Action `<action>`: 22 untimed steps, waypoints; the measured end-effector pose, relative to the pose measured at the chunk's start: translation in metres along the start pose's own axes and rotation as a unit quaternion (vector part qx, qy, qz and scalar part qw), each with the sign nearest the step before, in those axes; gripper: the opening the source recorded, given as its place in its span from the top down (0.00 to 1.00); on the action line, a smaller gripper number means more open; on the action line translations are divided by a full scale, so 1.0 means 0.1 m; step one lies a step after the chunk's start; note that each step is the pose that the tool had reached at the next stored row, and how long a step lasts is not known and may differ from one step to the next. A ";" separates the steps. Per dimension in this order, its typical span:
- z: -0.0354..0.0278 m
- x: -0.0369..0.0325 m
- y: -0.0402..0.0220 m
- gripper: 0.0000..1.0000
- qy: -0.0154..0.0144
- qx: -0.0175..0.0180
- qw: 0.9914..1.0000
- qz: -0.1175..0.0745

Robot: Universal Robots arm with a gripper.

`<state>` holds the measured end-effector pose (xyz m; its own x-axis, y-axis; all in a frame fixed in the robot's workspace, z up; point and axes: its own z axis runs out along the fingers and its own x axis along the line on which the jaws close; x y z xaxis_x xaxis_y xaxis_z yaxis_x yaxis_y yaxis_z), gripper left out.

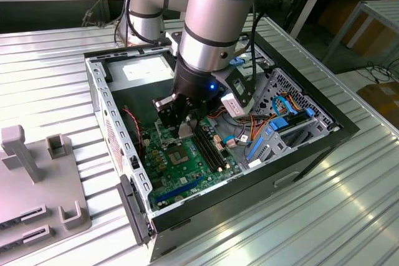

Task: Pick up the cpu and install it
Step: 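Place the cpu into insertion slot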

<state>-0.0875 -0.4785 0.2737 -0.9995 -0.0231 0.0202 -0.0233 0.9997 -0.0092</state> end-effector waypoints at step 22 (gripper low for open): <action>0.144 -0.003 0.001 0.53 0.000 -0.007 1.000 0.000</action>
<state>-0.0874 -0.4785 0.2593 -0.9995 -0.0234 0.0209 -0.0233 0.9997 0.0044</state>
